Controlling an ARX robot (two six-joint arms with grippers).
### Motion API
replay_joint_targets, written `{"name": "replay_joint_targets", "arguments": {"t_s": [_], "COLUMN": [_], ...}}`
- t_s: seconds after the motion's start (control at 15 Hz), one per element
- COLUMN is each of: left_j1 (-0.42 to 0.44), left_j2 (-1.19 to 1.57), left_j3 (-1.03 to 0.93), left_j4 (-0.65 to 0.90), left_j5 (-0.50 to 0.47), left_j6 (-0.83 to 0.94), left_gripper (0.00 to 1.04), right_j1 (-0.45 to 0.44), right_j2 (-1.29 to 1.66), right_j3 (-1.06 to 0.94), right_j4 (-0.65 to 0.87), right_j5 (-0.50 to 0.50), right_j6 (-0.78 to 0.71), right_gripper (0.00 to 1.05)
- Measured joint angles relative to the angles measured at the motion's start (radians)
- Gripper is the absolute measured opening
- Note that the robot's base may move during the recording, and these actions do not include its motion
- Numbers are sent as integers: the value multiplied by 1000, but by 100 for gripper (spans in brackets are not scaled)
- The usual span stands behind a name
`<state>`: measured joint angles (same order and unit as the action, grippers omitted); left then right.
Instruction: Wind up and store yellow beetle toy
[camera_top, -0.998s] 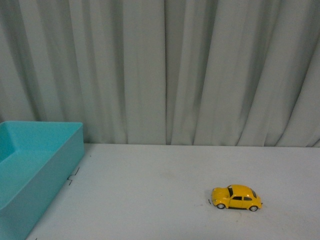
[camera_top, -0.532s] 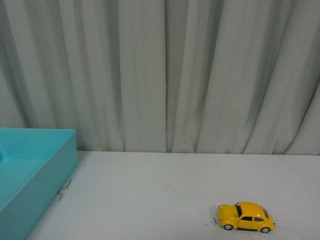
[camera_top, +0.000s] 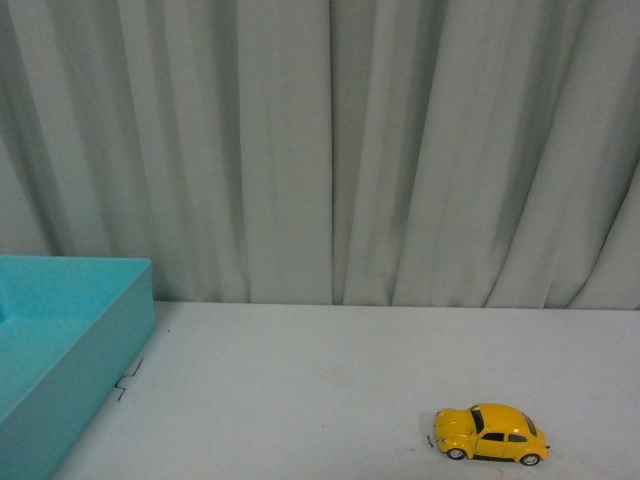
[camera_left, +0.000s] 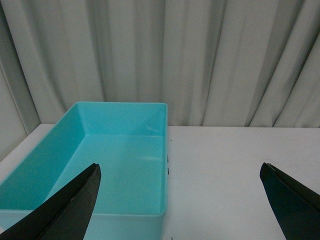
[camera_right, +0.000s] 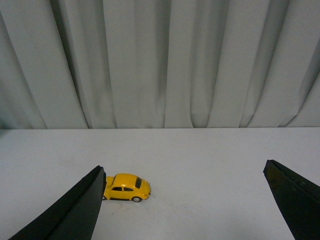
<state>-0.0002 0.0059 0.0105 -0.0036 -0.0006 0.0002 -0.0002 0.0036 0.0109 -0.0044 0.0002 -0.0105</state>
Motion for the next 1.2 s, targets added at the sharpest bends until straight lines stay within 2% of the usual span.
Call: {"name": "replay_joint_targets", "arguments": {"t_s": [0.47,0.53,0.6,0.67,0.73,0.86,0.93,1.06,1.2], "left_j1": [0,0,0,0,0,0,0,0,0], "left_j2": [0,0,0,0,0,0,0,0,0], "left_j3": [0,0,0,0,0,0,0,0,0], "left_j4": [0,0,0,0,-1,0,-2,0,0], "left_j5": [0,0,2,0,0,-1,1,0,0], "left_j6": [0,0,0,0,0,0,0,0,0], "left_gripper": [98,98,98,98,98,98,98,98,98], "right_j1": [0,-84,-205,-320,-396,-436,-423,-368,-293], "right_j2": [0,68,226,426,651,1046,1197,1469,1659], "right_j3": [0,5,6,7,34,154,216,380,560], "right_j4": [-1,18,153,345,556,896,999,1042,1005], "right_j5": [-1,-190,-346,-497,-595,-601,-578,-508,-504], "right_j6": [0,84,176,231,242,218,197,154,89], "right_gripper": [98,98,98,98,98,98,98,98,98]}}
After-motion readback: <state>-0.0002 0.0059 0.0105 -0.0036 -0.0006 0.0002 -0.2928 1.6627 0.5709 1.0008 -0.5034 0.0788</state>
